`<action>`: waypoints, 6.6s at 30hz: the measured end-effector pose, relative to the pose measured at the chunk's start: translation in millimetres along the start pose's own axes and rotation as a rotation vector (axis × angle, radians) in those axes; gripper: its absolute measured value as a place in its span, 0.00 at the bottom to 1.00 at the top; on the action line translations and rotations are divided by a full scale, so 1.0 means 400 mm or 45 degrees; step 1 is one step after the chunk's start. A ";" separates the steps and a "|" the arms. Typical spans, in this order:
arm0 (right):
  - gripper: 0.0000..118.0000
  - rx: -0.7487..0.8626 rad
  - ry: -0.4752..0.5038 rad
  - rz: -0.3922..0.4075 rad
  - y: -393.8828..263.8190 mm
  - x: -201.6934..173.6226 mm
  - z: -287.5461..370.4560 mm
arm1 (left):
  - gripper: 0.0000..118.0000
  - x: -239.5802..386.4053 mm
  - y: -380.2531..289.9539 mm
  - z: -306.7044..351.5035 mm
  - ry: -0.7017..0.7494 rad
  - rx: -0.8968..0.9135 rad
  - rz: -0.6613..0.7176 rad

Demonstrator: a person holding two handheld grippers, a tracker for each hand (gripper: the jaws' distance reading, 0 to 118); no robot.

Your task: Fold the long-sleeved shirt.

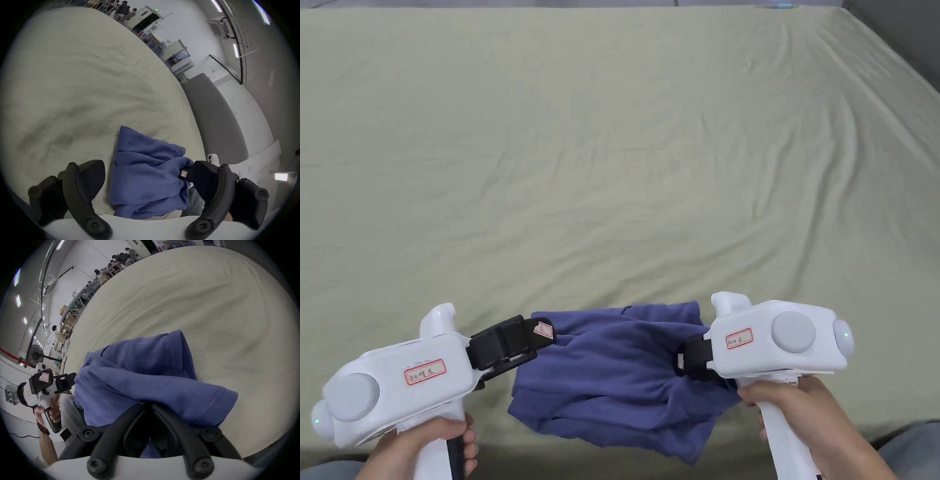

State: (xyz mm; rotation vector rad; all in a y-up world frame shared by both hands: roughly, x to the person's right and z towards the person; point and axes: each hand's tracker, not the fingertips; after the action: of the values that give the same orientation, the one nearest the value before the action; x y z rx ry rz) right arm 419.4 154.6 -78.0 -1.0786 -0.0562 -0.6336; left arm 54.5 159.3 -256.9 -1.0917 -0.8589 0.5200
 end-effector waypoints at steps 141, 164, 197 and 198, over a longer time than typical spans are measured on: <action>1.00 1.529 -0.653 0.451 0.048 -0.136 0.365 | 1.00 0.431 -0.013 -0.007 0.635 1.060 -1.012; 1.00 1.515 -0.662 0.498 0.037 -0.143 0.352 | 1.00 0.434 0.001 -0.003 0.591 1.062 -1.019; 1.00 1.533 -0.675 0.479 0.034 -0.143 0.363 | 1.00 0.450 0.000 -0.004 0.570 1.064 -1.058; 1.00 1.531 -0.673 0.480 0.034 -0.144 0.362 | 1.00 0.450 0.000 -0.005 0.572 1.063 -1.060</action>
State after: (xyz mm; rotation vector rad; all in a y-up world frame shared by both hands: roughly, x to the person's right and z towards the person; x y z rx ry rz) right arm 416.1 306.0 -37.9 -0.0369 -0.5994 0.0995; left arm 161.1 291.2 -195.9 -0.0225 -0.5306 -0.0963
